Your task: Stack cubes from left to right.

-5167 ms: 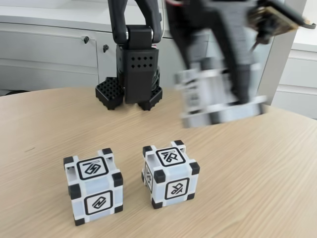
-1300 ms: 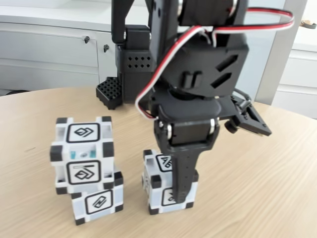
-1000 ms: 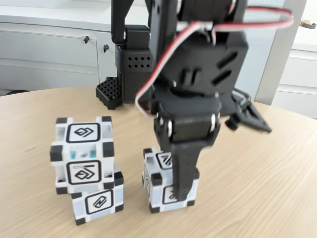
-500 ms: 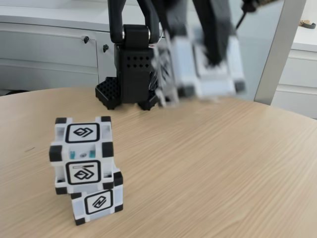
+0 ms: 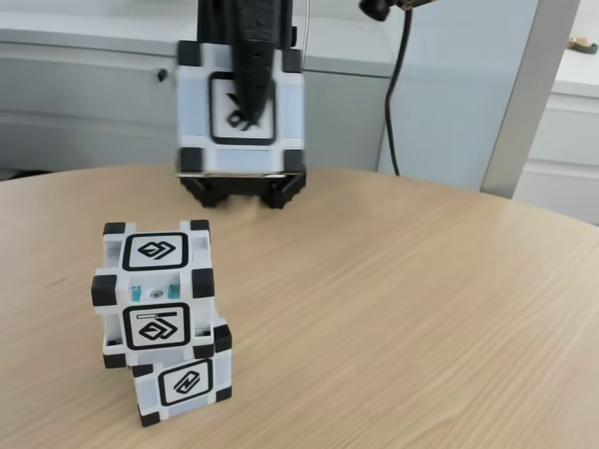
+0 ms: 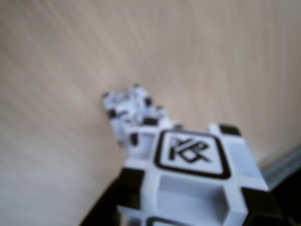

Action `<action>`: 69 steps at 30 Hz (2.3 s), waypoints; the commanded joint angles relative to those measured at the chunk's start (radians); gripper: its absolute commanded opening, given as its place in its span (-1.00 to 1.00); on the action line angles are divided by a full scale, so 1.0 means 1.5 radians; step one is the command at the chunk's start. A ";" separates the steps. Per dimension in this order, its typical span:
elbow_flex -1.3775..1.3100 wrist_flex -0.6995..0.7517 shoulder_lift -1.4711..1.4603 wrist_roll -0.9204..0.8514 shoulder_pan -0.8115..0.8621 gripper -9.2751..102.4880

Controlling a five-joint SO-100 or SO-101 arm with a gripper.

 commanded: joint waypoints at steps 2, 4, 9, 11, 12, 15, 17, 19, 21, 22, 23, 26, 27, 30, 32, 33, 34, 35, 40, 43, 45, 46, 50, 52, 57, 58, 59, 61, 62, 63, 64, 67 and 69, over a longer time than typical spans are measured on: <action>-0.027 0.002 0.020 -0.010 0.031 -0.84; -0.027 0.002 0.019 -0.013 0.040 -0.84; -0.083 0.002 -0.008 -0.002 0.054 -0.84; -0.123 0.003 -0.046 0.000 0.054 -0.84; -0.143 0.004 -0.069 0.001 0.054 -0.84; -0.187 0.035 -0.124 0.000 0.054 -0.84; -0.200 0.071 -0.147 -0.001 0.054 -0.84; -0.205 0.097 -0.165 0.001 0.054 -0.84; -0.205 0.103 -0.178 0.001 0.055 -0.84; -0.205 0.104 -0.186 0.000 0.055 -0.84; -0.205 0.107 -0.192 -0.005 0.055 -0.84; -0.205 0.109 -0.208 -0.013 0.056 -0.84; -0.205 0.109 -0.212 -0.015 0.056 -0.84; -0.205 0.110 -0.215 -0.026 0.078 -0.84; -0.202 0.110 -0.216 -0.039 0.100 -0.84; -0.198 0.110 -0.216 -0.044 0.112 -0.84; -0.198 0.109 -0.216 -0.047 0.125 -0.84; -0.198 0.109 -0.218 -0.050 0.136 -0.84; -0.204 0.103 -0.263 -0.049 0.146 -0.84; -0.205 0.104 -0.280 -0.056 0.143 -0.84; -0.205 0.107 -0.270 -0.061 0.136 -0.84; -0.205 0.109 -0.268 -0.061 0.136 -0.84; -0.205 0.109 -0.255 -0.065 0.135 -0.84; -0.205 0.109 -0.254 -0.070 0.135 -0.84; -0.205 0.109 -0.254 -0.080 0.134 -0.84; -0.205 0.109 -0.254 -0.082 0.134 -0.84; -0.205 0.109 -0.254 -0.083 0.134 -0.84; -0.205 0.109 -0.254 -0.089 0.133 -0.84; -0.205 0.107 -0.254 -0.092 0.131 -0.84; -0.205 0.108 -0.254 -0.097 0.124 -0.84; -0.205 0.109 -0.254 -0.098 0.111 -0.84; -0.205 0.109 -0.254 -0.090 0.077 -0.84; -0.205 0.109 -0.254 -0.088 0.066 -0.84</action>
